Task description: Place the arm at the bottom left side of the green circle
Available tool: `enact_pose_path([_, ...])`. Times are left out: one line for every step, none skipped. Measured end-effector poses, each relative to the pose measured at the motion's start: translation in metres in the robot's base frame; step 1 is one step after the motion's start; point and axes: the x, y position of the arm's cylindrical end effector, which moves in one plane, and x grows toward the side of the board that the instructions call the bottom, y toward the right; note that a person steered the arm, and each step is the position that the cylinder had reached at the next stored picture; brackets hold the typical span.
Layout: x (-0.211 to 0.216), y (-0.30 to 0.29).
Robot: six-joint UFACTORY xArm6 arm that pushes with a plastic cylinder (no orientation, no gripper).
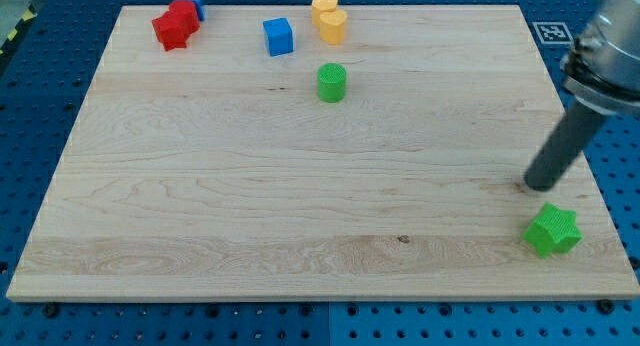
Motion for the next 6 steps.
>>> enact_pose_path([-0.030, -0.062])
enact_pose_path([-0.049, -0.145])
enact_pose_path([-0.070, -0.232])
enact_pose_path([-0.110, -0.267])
enact_pose_path([-0.155, -0.269])
enact_pose_path([-0.157, -0.261])
